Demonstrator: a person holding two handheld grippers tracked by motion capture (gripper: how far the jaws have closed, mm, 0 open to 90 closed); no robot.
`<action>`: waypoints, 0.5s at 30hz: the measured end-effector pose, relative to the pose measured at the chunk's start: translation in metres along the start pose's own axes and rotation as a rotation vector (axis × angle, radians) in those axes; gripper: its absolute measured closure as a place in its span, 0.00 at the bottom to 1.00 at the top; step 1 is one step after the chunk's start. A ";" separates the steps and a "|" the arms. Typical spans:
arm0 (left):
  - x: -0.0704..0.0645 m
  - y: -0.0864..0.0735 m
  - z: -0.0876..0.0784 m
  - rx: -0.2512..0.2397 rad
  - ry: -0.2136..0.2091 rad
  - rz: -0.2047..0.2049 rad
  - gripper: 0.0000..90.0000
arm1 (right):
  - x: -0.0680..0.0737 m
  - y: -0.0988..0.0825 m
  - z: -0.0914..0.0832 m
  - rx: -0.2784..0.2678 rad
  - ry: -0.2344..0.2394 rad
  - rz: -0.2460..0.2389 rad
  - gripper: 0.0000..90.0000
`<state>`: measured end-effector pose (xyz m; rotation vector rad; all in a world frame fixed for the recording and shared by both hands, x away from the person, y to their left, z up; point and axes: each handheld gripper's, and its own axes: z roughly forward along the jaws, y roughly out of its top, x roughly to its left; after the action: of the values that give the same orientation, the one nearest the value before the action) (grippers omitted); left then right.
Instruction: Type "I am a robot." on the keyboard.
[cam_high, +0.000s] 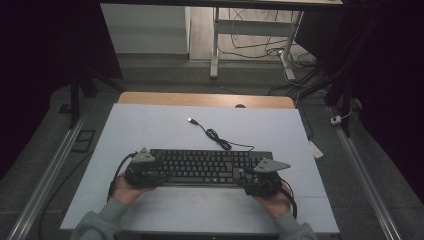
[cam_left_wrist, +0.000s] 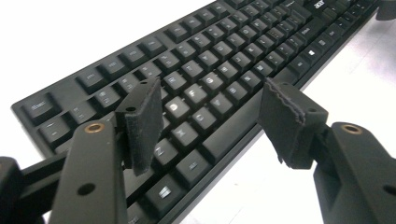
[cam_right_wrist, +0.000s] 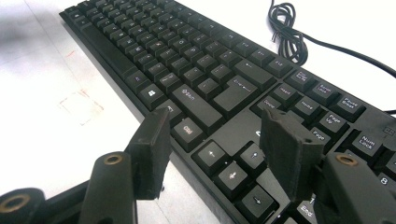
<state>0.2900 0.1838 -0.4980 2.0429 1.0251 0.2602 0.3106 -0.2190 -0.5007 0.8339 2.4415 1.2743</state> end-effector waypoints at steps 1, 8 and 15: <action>0.002 -0.001 -0.001 -0.001 0.005 -0.004 0.42 | 0.000 0.000 0.000 0.001 -0.002 -0.001 0.49; 0.009 -0.003 -0.007 -0.009 0.015 -0.019 0.41 | 0.000 0.000 0.000 0.003 -0.002 -0.002 0.49; 0.009 -0.003 -0.007 -0.005 0.017 -0.019 0.41 | 0.000 0.000 0.000 0.004 -0.002 -0.002 0.49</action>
<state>0.2906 0.1959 -0.4977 2.0288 1.0528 0.2704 0.3105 -0.2187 -0.5010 0.8334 2.4437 1.2674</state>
